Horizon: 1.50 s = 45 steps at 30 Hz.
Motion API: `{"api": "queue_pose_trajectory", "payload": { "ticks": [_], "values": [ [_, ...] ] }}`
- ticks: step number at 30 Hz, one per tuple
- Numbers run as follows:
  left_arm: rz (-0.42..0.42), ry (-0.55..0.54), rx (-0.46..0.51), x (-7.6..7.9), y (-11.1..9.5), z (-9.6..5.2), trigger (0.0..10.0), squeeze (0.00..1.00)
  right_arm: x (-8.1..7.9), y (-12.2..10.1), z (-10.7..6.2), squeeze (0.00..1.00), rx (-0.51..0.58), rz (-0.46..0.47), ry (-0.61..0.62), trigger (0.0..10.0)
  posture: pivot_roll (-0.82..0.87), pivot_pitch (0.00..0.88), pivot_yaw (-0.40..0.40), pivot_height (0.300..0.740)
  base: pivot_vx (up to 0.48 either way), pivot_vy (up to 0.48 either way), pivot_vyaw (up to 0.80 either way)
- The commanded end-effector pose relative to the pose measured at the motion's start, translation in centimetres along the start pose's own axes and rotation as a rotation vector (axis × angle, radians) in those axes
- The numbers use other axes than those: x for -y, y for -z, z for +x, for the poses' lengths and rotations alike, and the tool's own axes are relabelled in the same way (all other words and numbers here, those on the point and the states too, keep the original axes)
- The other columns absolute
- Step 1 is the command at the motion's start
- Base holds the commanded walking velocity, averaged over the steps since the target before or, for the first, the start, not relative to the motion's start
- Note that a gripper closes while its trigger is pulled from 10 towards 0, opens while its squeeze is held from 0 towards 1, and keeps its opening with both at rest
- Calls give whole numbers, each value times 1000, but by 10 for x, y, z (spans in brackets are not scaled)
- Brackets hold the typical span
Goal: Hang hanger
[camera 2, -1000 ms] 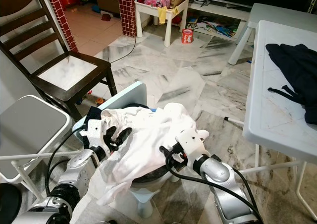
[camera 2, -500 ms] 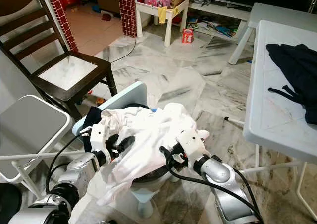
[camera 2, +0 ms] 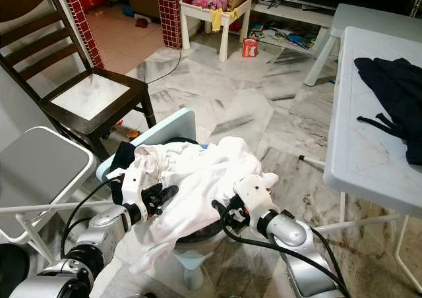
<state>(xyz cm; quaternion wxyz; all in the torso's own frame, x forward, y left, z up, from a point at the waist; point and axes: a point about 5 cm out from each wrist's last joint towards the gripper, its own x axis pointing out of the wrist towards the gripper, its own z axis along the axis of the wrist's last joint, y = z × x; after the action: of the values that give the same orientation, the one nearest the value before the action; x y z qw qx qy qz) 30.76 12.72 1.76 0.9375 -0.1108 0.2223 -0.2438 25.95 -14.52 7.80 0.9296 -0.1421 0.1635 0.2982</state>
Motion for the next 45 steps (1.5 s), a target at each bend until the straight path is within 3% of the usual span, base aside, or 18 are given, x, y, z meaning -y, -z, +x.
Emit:
{"api": "queue_pose_trajectory", "payload": {
  "ticks": [1, 19, 23, 30, 33, 34, 37, 38, 39, 41, 42, 43, 44, 45],
  "values": [
    [13, 10, -19, -1, 0, 0, 0, 0, -1, -3, -2, 0, 1, -10, -3, 10000, -170, 129, -5, 740, 0, 0, 0],
    [39, 16, -33, -2, 2, -1, 0, 0, -2, -1, 0, 0, -3, -9, -3, 10000, -168, 125, -1, 740, 0, 0, 0],
    [100, 0, -38, -3, 1, -2, 0, 0, -2, -2, 1, 0, -3, -11, -5, 10000, -165, 122, -1, 740, 0, 0, 0],
    [128, -22, -30, -5, -1, -2, 0, 0, -2, -2, 1, 0, -2, -14, -7, 10000, -162, 117, -2, 740, 0, 0, 0],
    [327, -75, 54, -6, -19, -2, 0, 0, 0, -3, 2, 0, 4, -18, -1, 10000, -159, 113, -3, 740, 0, 0, 0],
    [327, -75, 54, -6, -19, -2, 0, 0, 0, -3, 2, 0, 4, -18, -1, 10000, -159, 113, -3, 740, 0, 0, 0],
    [455, -86, 169, -1, -39, -1, 0, 0, 2, -5, 3, 0, 16, -23, 10, 10000, -152, 108, -4, 740, 0, 0, 0],
    [455, -86, 169, -1, -39, -1, 0, 0, 2, -5, 3, 0, 16, -23, 10, 10000, -152, 108, -4, 740, 0, 0, 0],
    [501, -92, 234, 3, -50, -1, 0, 0, 3, -7, 5, 0, 27, -26, 19, 10000, -145, 104, -5, 740, 0, 0, 0],
    [679, -61, 399, 22, -73, -4, 0, 0, 7, -11, 7, 0, 47, -26, 47, 10000, -137, 100, -7, 740, 0, 0, 0],
    [679, -61, 399, 22, -73, -4, 0, 0, 7, -11, 7, 0, 47, -26, 47, 10000, -137, 100, -7, 740, 0, 0, 0],
    [757, -21, 473, 35, -81, -6, 0, 0, 10, -12, 8, 0, 55, -27, 62, 10000, -136, 99, -8, 740, 0, 0, 0],
    [757, -21, 473, 35, -81, -6, 0, 0, 10, -12, 8, 0, 55, -27, 62, 10000, -136, 99, -8, 740, 0, 0, 0],
    [831, 45, 573, 57, -87, -10, 0, 0, 14, -15, 9, 0, 69, -29, 84, 10000, -133, 95, -10, 740, 0, 0, 0]
  ]
}}
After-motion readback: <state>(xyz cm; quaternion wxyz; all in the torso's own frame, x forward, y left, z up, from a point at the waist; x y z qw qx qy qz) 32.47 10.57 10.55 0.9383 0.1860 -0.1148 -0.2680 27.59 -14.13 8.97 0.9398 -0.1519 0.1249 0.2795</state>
